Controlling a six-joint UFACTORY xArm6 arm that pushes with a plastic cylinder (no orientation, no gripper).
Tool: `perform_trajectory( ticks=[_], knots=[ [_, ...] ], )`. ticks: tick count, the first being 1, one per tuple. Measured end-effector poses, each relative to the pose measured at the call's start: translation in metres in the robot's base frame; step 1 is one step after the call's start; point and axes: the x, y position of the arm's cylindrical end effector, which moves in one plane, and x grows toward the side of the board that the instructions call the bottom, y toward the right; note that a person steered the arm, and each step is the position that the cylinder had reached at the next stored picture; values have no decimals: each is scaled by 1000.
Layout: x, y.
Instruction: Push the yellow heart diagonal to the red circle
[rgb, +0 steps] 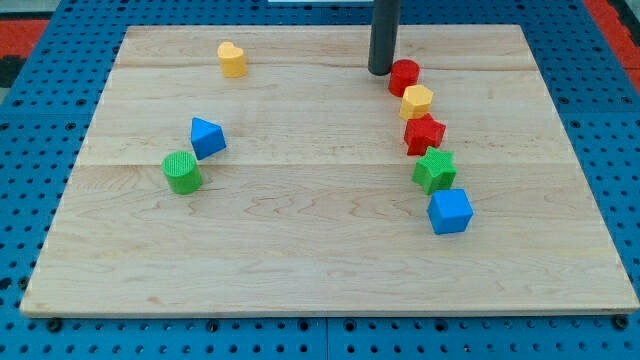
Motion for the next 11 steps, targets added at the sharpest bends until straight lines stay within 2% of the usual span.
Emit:
perform_trajectory(
  ticks=[1,2,3,4,5,6,7,8,9,10,11],
  knots=[
    [9,12],
    [-6,-5],
    [-43,-52],
    [-15,-120],
    [36,-181],
    [35,-259],
    [22,-254],
    [11,-218],
    [-6,-279],
    [-25,-212],
    [-19,-87]
  ],
)
